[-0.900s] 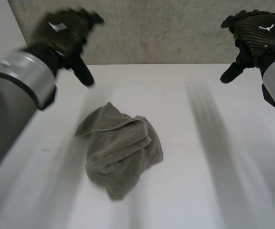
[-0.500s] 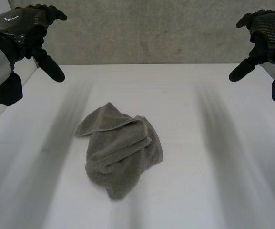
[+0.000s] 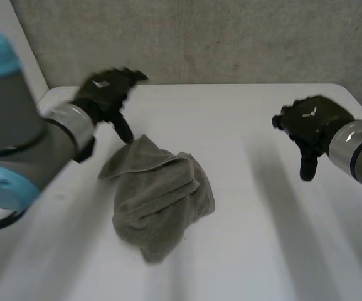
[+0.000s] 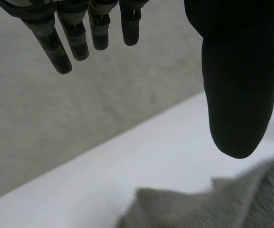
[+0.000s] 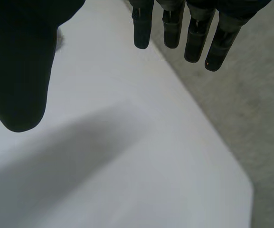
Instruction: Fold the laundry
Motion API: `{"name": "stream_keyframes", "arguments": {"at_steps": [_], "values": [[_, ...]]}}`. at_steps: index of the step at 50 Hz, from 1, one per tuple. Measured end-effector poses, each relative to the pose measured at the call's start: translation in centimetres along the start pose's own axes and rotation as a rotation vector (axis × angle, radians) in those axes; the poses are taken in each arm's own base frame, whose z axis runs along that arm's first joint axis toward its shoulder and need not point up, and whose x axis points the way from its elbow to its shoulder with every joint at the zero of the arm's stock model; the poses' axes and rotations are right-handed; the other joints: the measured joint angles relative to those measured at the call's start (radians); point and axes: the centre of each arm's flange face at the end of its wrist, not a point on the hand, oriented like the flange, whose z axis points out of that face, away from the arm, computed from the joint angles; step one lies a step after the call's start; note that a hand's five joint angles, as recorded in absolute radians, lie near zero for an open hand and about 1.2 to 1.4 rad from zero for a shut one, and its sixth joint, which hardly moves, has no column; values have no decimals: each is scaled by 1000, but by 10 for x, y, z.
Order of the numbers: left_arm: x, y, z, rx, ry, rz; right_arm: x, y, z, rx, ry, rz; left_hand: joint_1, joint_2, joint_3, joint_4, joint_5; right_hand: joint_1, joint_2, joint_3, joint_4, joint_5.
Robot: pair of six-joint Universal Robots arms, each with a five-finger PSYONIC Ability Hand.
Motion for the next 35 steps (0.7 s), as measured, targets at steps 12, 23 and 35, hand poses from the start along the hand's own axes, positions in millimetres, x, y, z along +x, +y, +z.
{"name": "stream_keyframes", "arguments": {"at_steps": [12,23,35], "values": [[44,91,41,-167,215,137,-36,48,12,-66,-78,157,120,116,111,111,101,0,0,0,0,0],[43,92,59,-81,166,209,-67,78,26,-57,-114,266,929,938,933,934,923,0,0,0,0,0],[30,40,19,13,78,245,-81,39,62,69,-171,705,986,1015,1015,1016,997,0,0,0,0,0]]}}
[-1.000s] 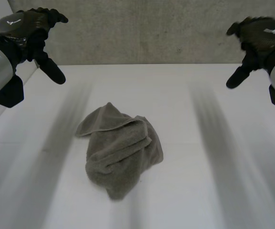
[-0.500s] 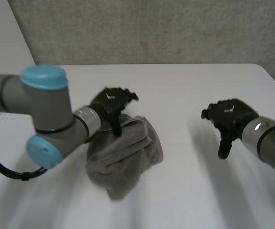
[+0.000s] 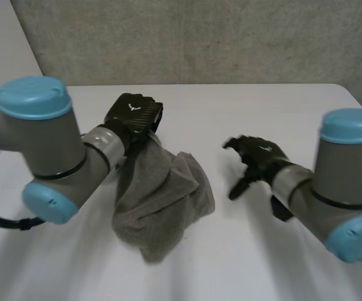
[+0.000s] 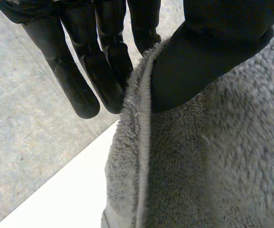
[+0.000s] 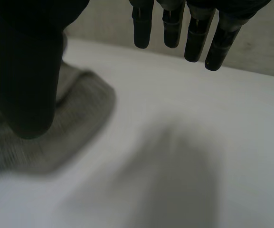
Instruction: Fold the laundry
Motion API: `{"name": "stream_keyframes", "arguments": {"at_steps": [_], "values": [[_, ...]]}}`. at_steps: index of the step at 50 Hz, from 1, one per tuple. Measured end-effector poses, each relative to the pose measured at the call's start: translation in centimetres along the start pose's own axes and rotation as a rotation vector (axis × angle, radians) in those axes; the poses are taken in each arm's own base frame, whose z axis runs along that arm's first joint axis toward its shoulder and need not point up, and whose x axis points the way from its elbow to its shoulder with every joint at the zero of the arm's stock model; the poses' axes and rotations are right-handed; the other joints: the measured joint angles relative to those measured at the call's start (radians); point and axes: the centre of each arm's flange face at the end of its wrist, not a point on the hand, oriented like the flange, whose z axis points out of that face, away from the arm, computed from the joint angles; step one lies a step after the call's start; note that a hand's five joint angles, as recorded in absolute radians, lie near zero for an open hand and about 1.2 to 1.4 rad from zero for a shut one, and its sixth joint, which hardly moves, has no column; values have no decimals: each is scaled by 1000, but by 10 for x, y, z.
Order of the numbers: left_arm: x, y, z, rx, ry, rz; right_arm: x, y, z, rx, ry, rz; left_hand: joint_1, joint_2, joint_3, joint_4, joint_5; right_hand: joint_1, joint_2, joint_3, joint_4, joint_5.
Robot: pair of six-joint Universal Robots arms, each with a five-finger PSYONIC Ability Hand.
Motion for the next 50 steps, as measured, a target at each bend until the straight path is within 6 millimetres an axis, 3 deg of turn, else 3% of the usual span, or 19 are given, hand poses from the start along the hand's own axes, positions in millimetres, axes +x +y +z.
{"name": "stream_keyframes", "arguments": {"at_steps": [4,9,13,16,17,20,21,25,26,27,28,30,31,33,35,40,42,45,50], "values": [[-3,-5,-22,-10,-6,13,-25,-4,20,23,-90,102,0,-1,0,-1,0,0,0,0,0,0],[-10,-11,-49,-18,-32,77,-59,5,40,-2,-225,157,0,-2,-2,-2,0,0,0,0,0,0],[-18,-19,-67,-6,-64,144,-79,19,51,-31,-291,154,0,-2,-2,-3,0,0,0,0,0,0],[-20,-22,-72,2,-76,162,-83,23,55,-38,-302,149,0,-2,-2,-3,0,0,0,0,0,0],[-25,-30,-80,22,-100,187,-88,31,62,-49,-305,136,0,-2,-2,-2,0,112,144,160,139,136],[-30,-34,-84,36,-118,196,-89,34,66,-49,-296,124,0,0,0,0,0,233,272,271,252,242],[-36,-39,-87,51,-140,201,-89,32,70,-34,-276,100,0,0,0,0,0,589,693,697,671,645],[-46,-45,-86,74,-172,205,-89,15,74,32,-245,40,2,1,2,1,0,757,918,925,897,864],[-51,-49,-84,90,-188,208,-89,9,74,55,-237,21,3,1,2,1,0,757,918,925,897,864],[-60,-57,-79,129,-220,215,-90,-31,70,200,-201,-80,3,2,4,3,0,761,949,968,953,907],[-65,-62,-75,157,-238,220,-90,-56,65,286,-178,-132,3,2,4,3,0,761,949,968,953,910],[-70,-68,-70,188,-257,226,-91,-81,57,383,-153,-180,3,2,4,4,0,761,949,968,953,910],[-77,-79,-63,244,-289,235,-93,-119,43,532,-113,-238,3,3,4,4,0,761,949,968,955,910],[-83,-88,-58,285,-314,239,-93,-148,29,654,-78,-276,4,3,4,4,0,761,949,968,956,910],[-94,-111,-48,391,-378,242,-92,-203,-7,898,-1,-331,5,3,4,4,5,761,949,968,958,912],[-110,-145,-44,551,-491,212,-88,-245,-57,1139,71,-393,5,4,4,4,9,761,949,968,958,911],[-113,-153,-45,595,-521,195,-87,-245,-65,1161,79,-413,8,4,4,4,11,761,949,968,958,911],[-112,-153,-44,618,-535,170,-85,-231,-72,1139,87,-475,11,4,4,4,14,761,949,968,958,911],[-92,-119,-40,539,-475,137,-78,-172,-56,888,88,-606,19,4,4,4,14,761,950,973,962,918]]}}
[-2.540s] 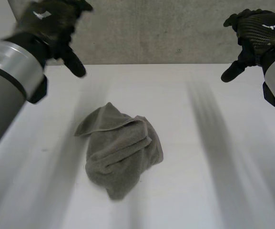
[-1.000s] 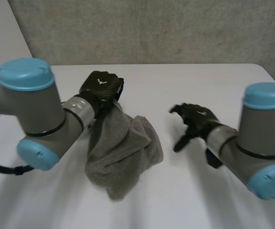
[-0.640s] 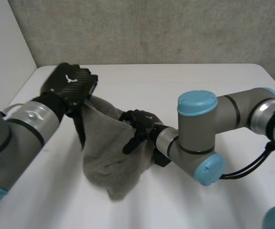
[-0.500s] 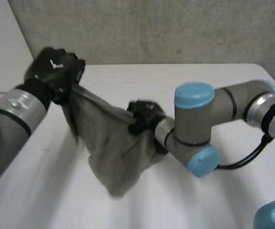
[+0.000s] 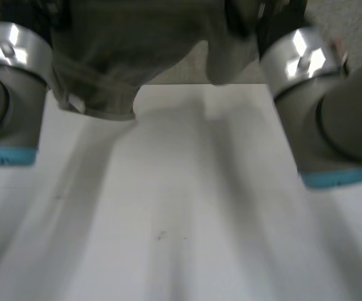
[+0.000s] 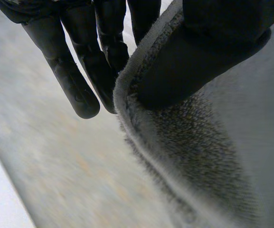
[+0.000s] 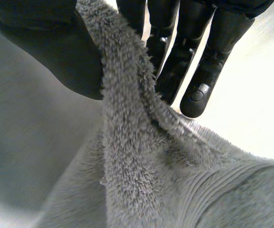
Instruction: Fold the laundry
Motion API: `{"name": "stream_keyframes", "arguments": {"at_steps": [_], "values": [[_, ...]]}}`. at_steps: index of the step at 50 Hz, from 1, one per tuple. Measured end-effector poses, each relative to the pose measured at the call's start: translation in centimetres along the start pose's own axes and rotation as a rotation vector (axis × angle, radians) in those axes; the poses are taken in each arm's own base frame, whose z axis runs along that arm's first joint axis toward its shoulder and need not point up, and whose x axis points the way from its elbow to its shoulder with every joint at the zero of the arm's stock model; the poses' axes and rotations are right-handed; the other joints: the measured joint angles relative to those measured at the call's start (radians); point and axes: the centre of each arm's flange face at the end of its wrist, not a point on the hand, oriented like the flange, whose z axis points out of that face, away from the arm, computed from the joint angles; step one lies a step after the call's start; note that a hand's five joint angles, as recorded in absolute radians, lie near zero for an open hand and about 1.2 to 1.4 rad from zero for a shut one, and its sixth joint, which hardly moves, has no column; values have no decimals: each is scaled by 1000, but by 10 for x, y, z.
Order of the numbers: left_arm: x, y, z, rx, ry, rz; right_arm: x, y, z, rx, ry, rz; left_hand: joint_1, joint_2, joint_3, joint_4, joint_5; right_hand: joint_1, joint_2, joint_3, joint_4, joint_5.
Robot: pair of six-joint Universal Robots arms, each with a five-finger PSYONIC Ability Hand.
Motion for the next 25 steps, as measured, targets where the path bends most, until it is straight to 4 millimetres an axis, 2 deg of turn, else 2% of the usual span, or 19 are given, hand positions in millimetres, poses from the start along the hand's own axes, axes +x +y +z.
{"name": "stream_keyframes", "arguments": {"at_steps": [4,8,10,11,12,13,15,17,19,20,21,25], "values": [[20,32,-31,-114,90,-3,-20,35,-31,-196,-108,-45,0,0,0,0,0,0,0,0,1,3],[47,74,-82,-278,231,-9,-43,81,-73,-428,-235,-53,0,0,0,0,0,0,0,0,1,5],[55,86,-99,-331,276,-13,-50,95,-86,-495,-269,-49,0,0,0,0,0,0,0,0,1,5],[55,86,-99,-331,276,-13,-50,95,-86,-495,-269,-49,0,0,0,0,0,0,0,0,1,5],[65,103,-125,-412,337,-19,-57,112,-103,-578,-309,-41,0,0,0,0,0,0,0,0,1,5],[70,113,-142,-467,373,-22,-64,128,-119,-658,-343,-33,0,0,0,0,0,-7,-52,-56,-59,-19],[72,116,-149,-488,386,-21,-65,132,-124,-682,-353,-31,0,0,0,0,0,-51,-113,-106,-115,-69],[74,124,-165,-539,415,-13,-68,143,-138,-761,-384,-21,0,0,0,0,0,-164,-242,-238,-248,-187],[75,128,-177,-574,436,8,-66,150,-149,-843,-406,-11,0,0,0,0,0,-500,-630,-634,-636,-576],[75,128,-177,-574,436,8,-66,150,-149,-843,-406,-11,0,0,0,0,0,-500,-630,-634,-636,-576],[74,128,-181,-583,444,29,-64,152,-151,-864,-408,-7,0,0,0,0,0,-584,-738,-741,-753,-703],[69,120,-182,-562,441,64,-42,157,-149,-936,-345,47,0,0,0,0,0,-648,-800,-824,-841,-798]]}}
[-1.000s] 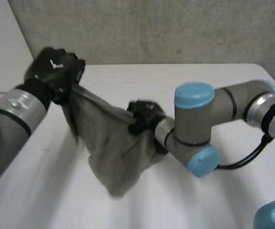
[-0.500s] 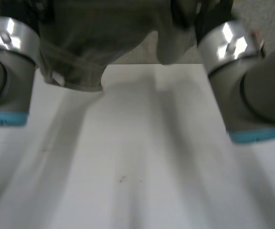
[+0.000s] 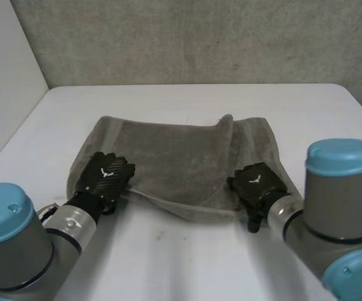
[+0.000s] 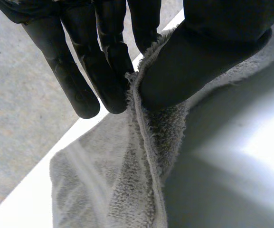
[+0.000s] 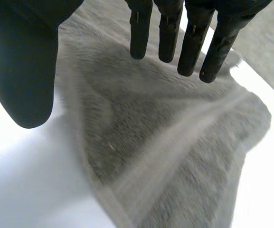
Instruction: Fold the laundry
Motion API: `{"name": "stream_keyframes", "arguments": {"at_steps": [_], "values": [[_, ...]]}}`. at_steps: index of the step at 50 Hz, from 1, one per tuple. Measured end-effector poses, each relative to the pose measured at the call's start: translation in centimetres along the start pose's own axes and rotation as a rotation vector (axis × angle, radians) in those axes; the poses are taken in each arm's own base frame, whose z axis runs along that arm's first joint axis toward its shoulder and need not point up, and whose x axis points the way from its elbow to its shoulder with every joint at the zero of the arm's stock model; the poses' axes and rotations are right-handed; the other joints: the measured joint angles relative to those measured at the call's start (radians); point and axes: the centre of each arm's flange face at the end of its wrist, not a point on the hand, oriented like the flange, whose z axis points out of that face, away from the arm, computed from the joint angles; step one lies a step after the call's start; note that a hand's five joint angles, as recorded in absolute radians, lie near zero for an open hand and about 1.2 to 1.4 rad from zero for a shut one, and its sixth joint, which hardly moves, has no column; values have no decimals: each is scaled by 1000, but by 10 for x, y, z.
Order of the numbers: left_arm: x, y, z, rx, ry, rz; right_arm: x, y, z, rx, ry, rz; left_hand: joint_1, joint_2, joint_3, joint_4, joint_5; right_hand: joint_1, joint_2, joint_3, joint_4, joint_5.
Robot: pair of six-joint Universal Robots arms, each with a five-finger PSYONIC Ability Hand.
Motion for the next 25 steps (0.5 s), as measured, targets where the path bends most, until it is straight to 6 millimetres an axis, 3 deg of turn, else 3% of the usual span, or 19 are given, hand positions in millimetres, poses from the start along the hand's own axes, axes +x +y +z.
{"name": "stream_keyframes", "arguments": {"at_steps": [4,7,11,25], "values": [[-3,-6,-4,16,-10,13,14,-1,-1,-1,31,65,0,0,0,0,0,-1,0,-2,-4,-8],[-9,-22,-12,63,-32,25,48,-2,-4,22,85,264,0,0,0,0,0,-1,0,-2,-4,-8],[-14,-35,-17,104,-48,24,60,3,-5,26,75,371,0,0,0,0,0,-1,0,-2,-4,-9],[-21,-86,-18,225,-42,1,54,36,-15,-75,-33,532,0,0,0,0,0,-1,0,-2,-4,-9]]}}
